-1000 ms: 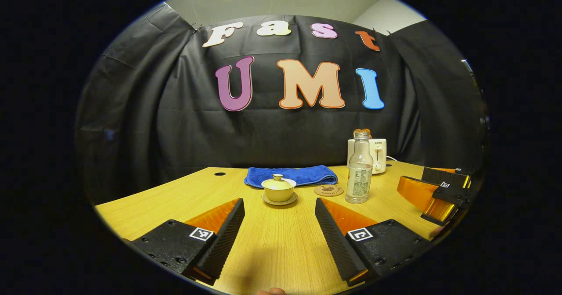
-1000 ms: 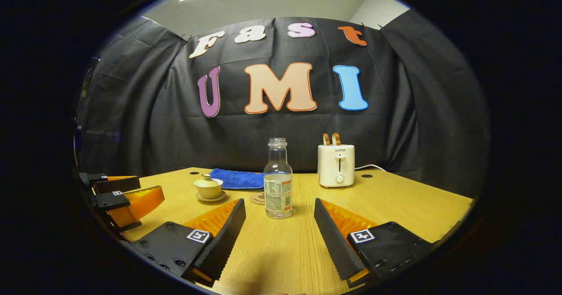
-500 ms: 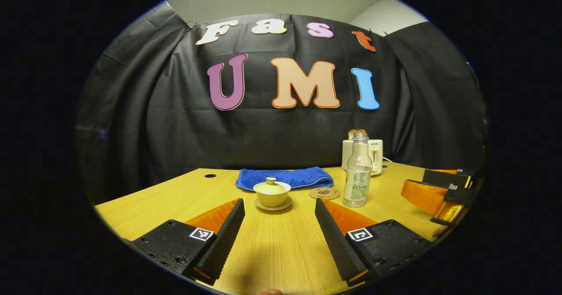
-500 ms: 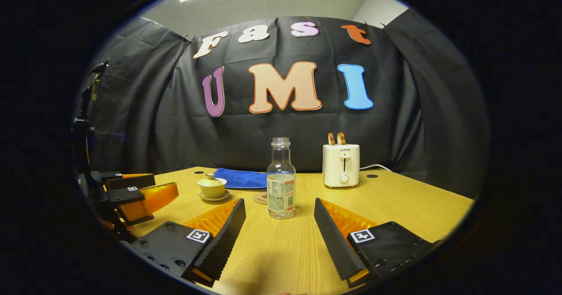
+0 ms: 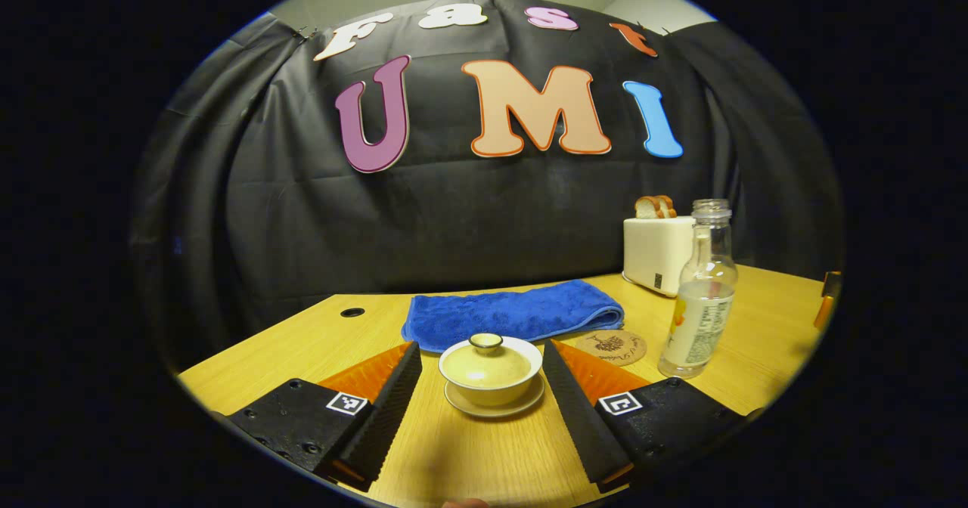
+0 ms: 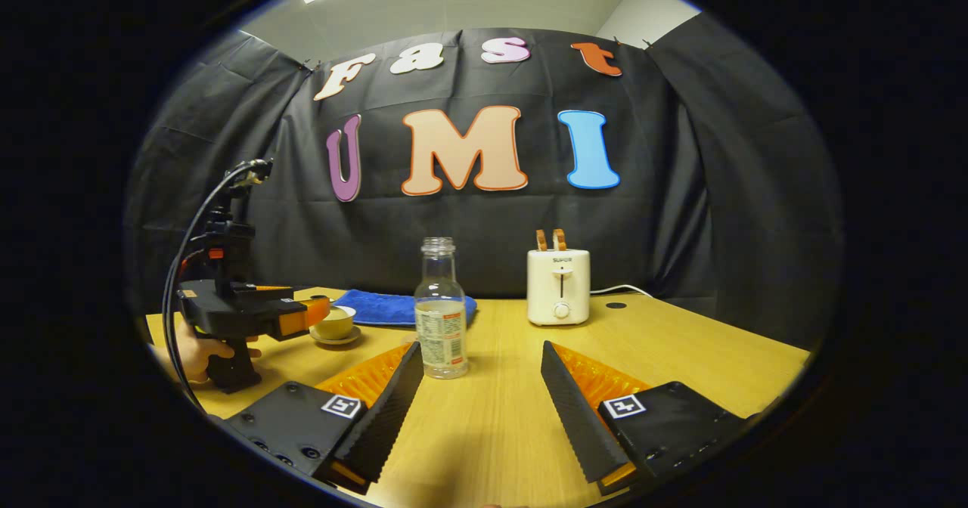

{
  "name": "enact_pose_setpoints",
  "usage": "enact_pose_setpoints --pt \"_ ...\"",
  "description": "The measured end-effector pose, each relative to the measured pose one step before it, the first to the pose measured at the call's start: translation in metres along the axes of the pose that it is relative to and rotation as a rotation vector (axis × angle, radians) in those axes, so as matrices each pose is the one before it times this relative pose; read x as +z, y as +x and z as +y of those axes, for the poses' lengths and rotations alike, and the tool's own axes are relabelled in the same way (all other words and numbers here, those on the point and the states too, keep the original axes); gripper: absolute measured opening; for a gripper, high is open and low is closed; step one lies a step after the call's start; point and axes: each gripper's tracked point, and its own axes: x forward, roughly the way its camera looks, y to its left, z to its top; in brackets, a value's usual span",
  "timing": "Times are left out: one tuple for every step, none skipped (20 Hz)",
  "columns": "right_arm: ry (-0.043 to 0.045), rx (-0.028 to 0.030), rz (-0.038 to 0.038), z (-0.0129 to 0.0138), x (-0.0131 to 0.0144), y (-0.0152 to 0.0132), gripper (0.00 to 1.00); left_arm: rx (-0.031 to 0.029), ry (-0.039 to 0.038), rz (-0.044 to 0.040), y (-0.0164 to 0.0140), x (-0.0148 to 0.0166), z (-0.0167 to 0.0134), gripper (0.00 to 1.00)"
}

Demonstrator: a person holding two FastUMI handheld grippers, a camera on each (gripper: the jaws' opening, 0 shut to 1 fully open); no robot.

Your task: Open the teacup lid with one hand, grasp the water bottle and pour water into the teacup with the other hand; after pouring, place the water bottle on the coaster and then close the teacup lid.

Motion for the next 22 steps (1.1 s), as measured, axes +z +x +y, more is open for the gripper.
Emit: enact_pose_setpoints --pt "0.00571 -0.01725 0.00332 -0.00335 0.0016 0.00022 0.98 0.00863 0.00989 0.00966 0.00936 -0.00178 0.00061 0.94" --pt "0.00112 -0.01417 -0.00023 -0.00128 0.00096 0.0007 0.98 0.00263 0.00869 0.0126 0.00711 -0.00057 -0.0004 0.95" --pt "0.00248 -0.0139 0.00027 -0.00156 -0.00373 0.00183 0.98 0.01243 0.00754 0.00954 0.00531 -0.00285 0.00083 0.93" --pt "0.00009 -0.01556 -0.00004 -0.001 -0.00089 0.00097 0.98 0.00868 0.0057 0.01733 0.0048 -0.00184 0.0 0.93" --pt "0.00128 -0.00994 -0.00011 -0.0016 0.00037 0.00004 0.98 0.00423 0.00452 0.00427 0.00504 0.00079 0.00008 0.93" --pt "0.00142 -0.00732 0.00082 -0.00067 0.00051 -0.00183 0.98 0.00525 0.00081 0.00864 0.00318 -0.00066 -0.00077 0.93" --pt "0.00061 -0.00481 -0.00097 -0.00087 0.0006 -0.00022 0.99 0.00583 0.00138 0.00493 0.00166 -0.00187 0.00012 0.93" --pt "0.00133 -0.0044 0.00025 -0.00177 -0.00003 -0.00059 0.98 0.00431 0.00091 0.0031 0.00135 0.00006 0.00107 0.93" --pt "0.00046 -0.00342 0.00088 -0.00143 0.00098 -0.00189 0.99 0.01147 0.00282 0.00976 0.00103 -0.00179 0.00159 0.92" --pt "0.00061 -0.00333 0.00053 -0.00192 0.00083 0.00019 0.99 0.01204 0.00366 0.00492 0.00198 0.00002 0.00193 0.93" --pt "0.00016 -0.00115 0.00038 -0.00108 -0.00089 0.00085 0.99 -0.00172 0.00266 0.00112 0.00082 -0.0003 -0.00112 0.92" --pt "0.00019 -0.00125 -0.00012 0.00132 0.00021 0.00072 0.99 -0.00023 0.0015 -0.00125 0.00053 0.00078 -0.00073 0.92" --pt "0.00025 -0.00225 0.00079 0.00056 -0.00052 0.00021 0.98 -0.00182 0.00013 -0.0023 0.0006 -0.00046 -0.00033 0.91" --pt "0.00033 -0.00178 0.00055 -0.00017 0.00049 -0.00055 0.98 -0.00024 -0.00075 -0.0048 0.00019 0.00055 -0.00012 0.9" --pt "0.00004 -0.00168 0.00006 0.00059 0.00108 0.00062 0.99 -0.00651 0.00155 0.00001 0.00131 0.00048 -0.00134 0.89" --pt "0.00036 -0.00071 0.00054 -0.00064 0.00056 0.00139 0.98 -0.00815 0.00067 0.00004 0.0009 0.00024 -0.00146 0.89" --pt "-0.00001 -0.00051 0.00001 -0.00015 -0.00118 0.00148 0.98 -0.00783 0.00081 -0.00125 0.00059 0.00144 -0.00162 0.87" --pt "0.00033 -0.00089 0.00037 -0.00009 0.00007 -0.00009 0.99 -0.00564 0.00173 -0.00262 0.00153 -0.0005 -0.0004 0.85" --pt "-0.00001 -0.00063 0.00027 0.00038 -0.00011 -0.00028 0.98 -0.00021 0.00023 -0.00331 0.00019 0.00119 -0.00027 0.8" --pt "0.00005 -0.00052 0.0 -0.00039 0.00067 0.00028 0.99 -0.00397 -0.00062 -0.00433 0.00104 0.00014 -0.00081 0.78" --pt "0.00006 -0.00011 0.0002 0.00033 -0.00053 -0.00027 0.98 -0.00173 0.00035 -0.00144 0.0011 0.00105 -0.00075 0.73" --pt "-0.00002 -0.00021 -0.00016 -0.00014 0.00042 0.00043 0.99 -0.00381 0.00044 0.00056 0.00131 -0.00048 0.00024 0.66"
